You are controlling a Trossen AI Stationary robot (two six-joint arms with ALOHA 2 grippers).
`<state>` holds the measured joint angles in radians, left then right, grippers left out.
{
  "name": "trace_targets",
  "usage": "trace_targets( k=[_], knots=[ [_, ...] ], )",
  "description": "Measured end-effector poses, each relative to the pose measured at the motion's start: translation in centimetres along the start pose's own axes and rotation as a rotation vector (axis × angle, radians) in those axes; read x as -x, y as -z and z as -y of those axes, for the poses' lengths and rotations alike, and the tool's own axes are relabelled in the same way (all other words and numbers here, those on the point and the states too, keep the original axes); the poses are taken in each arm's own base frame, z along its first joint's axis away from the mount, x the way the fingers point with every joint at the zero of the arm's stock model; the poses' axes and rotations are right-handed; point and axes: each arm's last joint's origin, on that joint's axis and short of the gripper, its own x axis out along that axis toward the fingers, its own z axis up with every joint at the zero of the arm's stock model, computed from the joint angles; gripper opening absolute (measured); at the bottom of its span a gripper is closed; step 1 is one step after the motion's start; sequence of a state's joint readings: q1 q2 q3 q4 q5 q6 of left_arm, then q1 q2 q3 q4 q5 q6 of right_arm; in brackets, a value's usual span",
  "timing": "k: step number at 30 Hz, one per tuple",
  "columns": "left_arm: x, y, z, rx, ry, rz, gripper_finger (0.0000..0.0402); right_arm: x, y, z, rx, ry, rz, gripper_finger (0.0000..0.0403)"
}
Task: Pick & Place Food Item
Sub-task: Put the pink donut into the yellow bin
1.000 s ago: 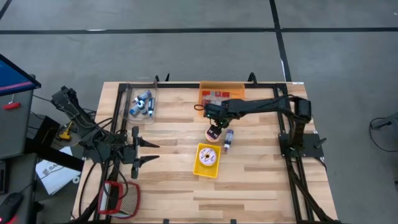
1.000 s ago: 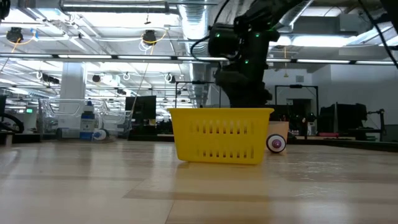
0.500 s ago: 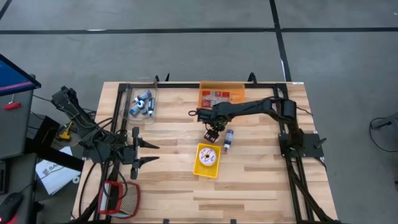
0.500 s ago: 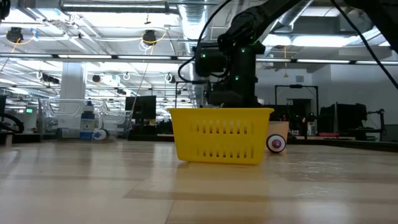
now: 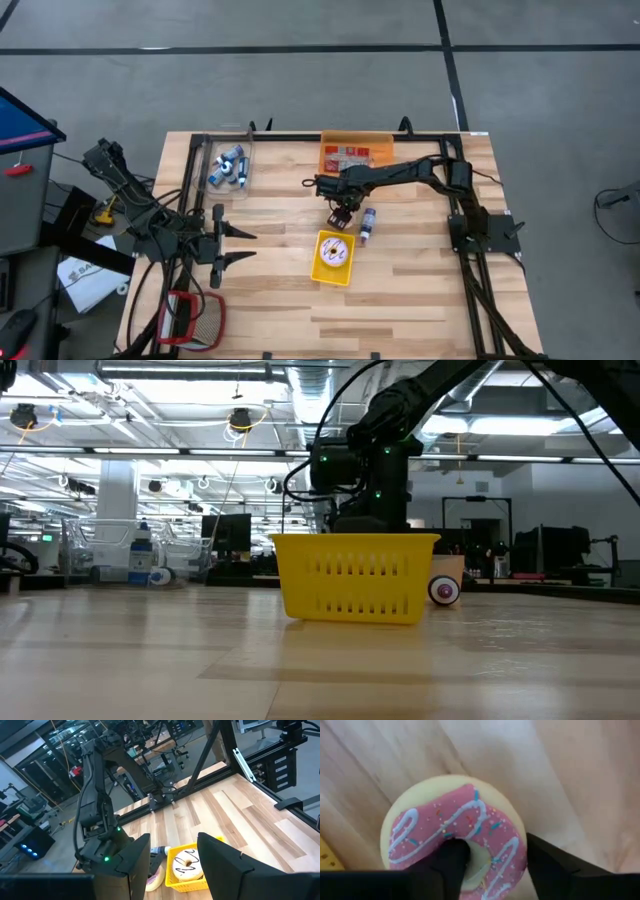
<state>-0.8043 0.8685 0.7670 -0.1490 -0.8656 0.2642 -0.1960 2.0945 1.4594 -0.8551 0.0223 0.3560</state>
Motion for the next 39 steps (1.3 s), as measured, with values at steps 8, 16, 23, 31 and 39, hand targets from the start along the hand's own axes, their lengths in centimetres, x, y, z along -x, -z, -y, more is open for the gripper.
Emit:
trace_targets(
  k=[8, 16, 23, 31, 39],
  knots=[
    [0.0, 0.0, 0.0, 0.001, 0.0, 0.0, 0.0158, 3.0, -0.7, 1.1, 0.001, -0.032, 0.126, 0.0091],
    [0.0, 0.0, 0.0, 0.005, 0.0, 0.0, 0.0158, 9.8, 2.4, -1.9, 0.024, -0.121, 0.234, 0.0073],
    [0.0, 0.0, 0.0, 0.011, 0.0, 0.0, 0.0158, 11.6, 6.4, -8.0, 0.089, -0.219, 0.241, 0.0073],
    [0.0, -0.2, 0.0, 0.007, -0.003, 0.011, 0.0158, 12.1, 8.4, -11.7, 0.104, -0.268, 0.317, 0.0073],
    [0.0, -0.2, 0.0, -0.006, -0.003, 0.011, 0.0158, 9.4, 8.1, -13.9, 0.109, -0.242, 0.272, 0.0072]
  ],
)
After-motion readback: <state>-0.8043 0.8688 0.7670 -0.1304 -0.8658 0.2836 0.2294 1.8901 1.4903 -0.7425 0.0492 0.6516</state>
